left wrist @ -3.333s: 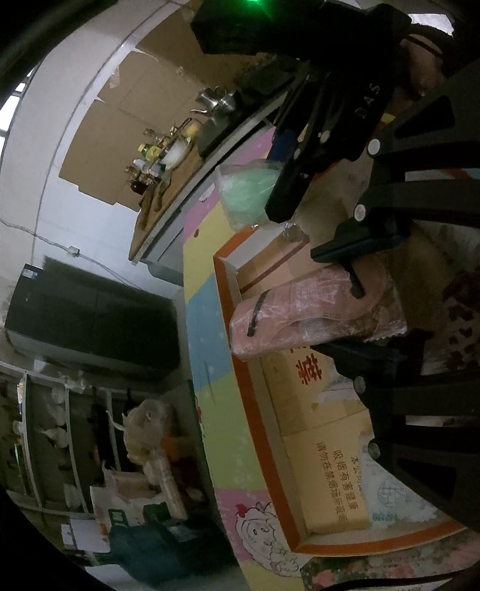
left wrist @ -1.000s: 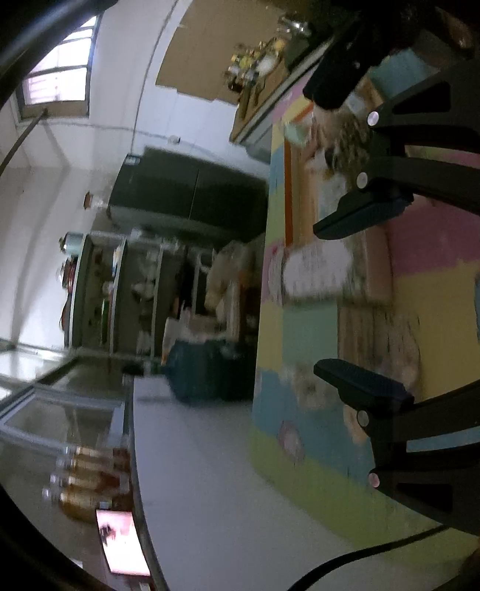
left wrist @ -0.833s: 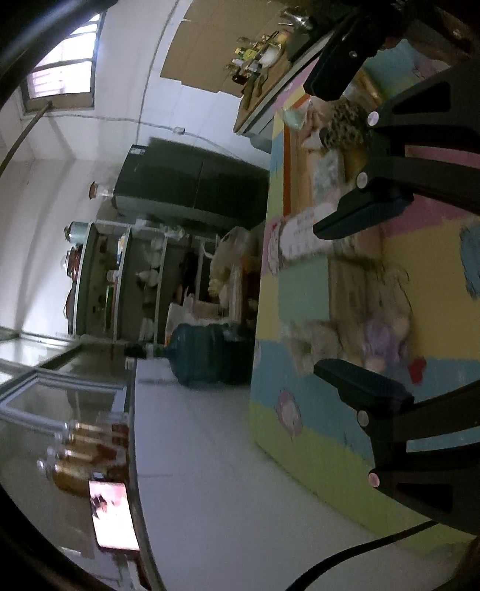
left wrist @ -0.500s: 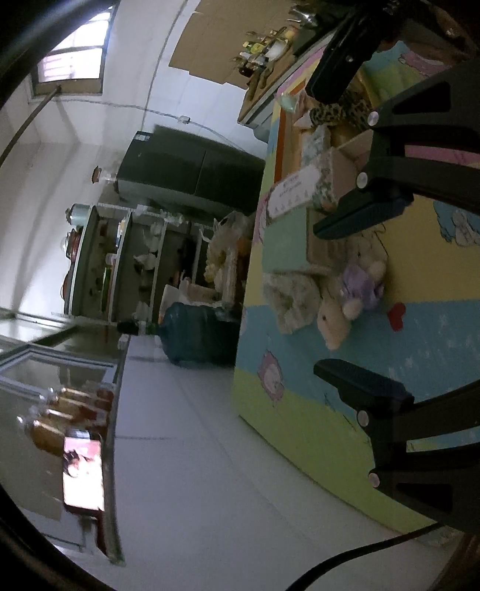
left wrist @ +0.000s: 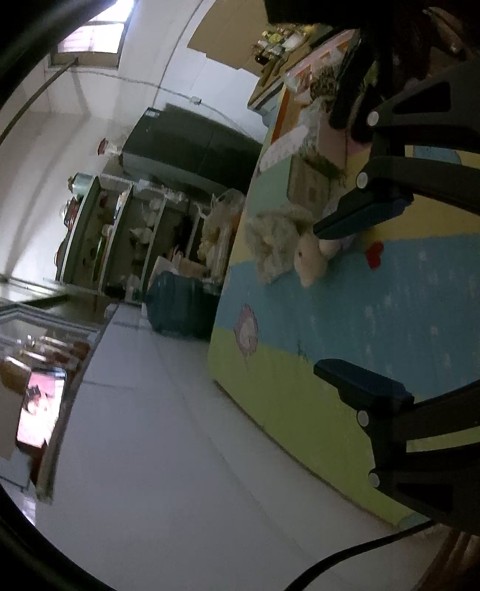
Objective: Organize soft objects
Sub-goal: 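Move both tools back over the remaining pile, then grasp the white lace cloth with left tool while right tool grasps the teddy bear in purple dress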
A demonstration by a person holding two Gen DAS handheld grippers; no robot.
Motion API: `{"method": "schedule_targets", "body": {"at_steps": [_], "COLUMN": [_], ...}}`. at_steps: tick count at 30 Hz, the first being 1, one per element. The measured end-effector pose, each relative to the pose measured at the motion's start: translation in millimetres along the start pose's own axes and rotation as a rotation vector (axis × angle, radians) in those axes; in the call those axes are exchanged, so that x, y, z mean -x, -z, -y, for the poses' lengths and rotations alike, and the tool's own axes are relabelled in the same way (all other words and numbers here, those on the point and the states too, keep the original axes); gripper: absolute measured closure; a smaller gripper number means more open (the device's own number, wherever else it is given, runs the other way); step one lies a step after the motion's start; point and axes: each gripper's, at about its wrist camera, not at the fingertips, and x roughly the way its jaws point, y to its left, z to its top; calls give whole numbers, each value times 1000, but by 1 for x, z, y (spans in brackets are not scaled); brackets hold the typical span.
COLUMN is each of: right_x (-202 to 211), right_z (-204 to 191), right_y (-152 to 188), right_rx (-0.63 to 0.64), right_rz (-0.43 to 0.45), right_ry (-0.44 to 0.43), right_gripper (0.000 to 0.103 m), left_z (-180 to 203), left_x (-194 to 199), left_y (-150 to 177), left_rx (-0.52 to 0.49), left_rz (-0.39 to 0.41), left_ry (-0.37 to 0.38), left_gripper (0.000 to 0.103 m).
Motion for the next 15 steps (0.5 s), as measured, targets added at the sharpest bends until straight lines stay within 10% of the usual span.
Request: {"method": "schedule_targets", "body": {"at_steps": [15], "right_x": [-102], "right_z": [-24], "right_y": [-28], "right_rx": [137], "right_rz": [-171], "right_ry": [71], "right_gripper": [28], "left_z": [-34], "left_x": [-9], "left_y": [9], "left_rx": [44], "left_rz": [-6], "left_ry": [-15], "left_gripper": [36]}}
